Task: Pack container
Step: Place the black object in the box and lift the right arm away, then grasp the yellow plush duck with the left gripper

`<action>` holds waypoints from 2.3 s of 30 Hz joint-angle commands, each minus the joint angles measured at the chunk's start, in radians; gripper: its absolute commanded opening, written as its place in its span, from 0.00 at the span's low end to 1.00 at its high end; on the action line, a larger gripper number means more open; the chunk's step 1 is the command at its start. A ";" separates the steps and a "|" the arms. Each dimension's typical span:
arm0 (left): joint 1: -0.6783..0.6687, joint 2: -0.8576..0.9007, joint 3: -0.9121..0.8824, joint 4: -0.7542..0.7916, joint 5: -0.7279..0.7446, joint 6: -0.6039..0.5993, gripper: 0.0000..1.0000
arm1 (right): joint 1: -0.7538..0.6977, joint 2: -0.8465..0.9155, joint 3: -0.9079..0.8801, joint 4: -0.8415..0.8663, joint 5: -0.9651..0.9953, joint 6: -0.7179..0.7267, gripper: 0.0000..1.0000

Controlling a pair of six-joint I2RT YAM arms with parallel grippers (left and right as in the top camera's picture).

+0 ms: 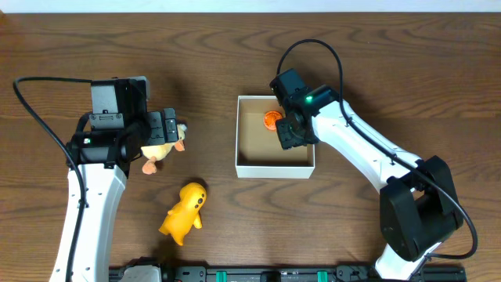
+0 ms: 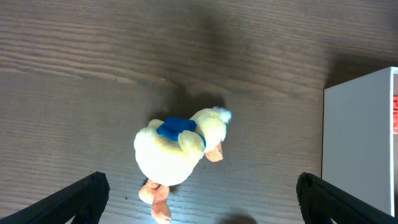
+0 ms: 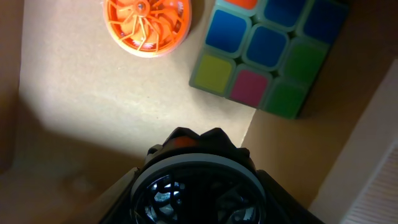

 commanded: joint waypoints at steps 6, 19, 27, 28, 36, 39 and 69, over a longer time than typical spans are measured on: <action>0.004 -0.006 0.024 -0.003 -0.008 0.006 0.98 | -0.004 0.005 0.009 -0.003 0.015 -0.012 0.48; 0.004 -0.006 0.024 -0.003 -0.008 0.006 0.98 | -0.004 0.005 0.009 -0.002 0.014 -0.012 0.58; 0.004 -0.006 0.024 -0.003 -0.008 0.006 0.98 | -0.003 0.005 0.009 -0.002 0.014 -0.011 0.62; 0.004 -0.006 0.024 -0.003 -0.008 0.006 0.98 | -0.003 0.005 0.009 -0.002 0.014 -0.012 0.62; 0.004 -0.006 0.024 -0.003 -0.008 0.006 0.98 | -0.002 0.005 0.010 0.022 0.014 -0.013 0.62; 0.004 -0.006 0.024 -0.003 -0.008 0.006 0.98 | 0.006 0.000 0.022 0.059 0.014 -0.061 0.61; 0.004 0.310 0.024 -0.031 -0.090 0.690 0.98 | -0.571 -0.154 0.369 -0.323 -0.095 0.032 0.99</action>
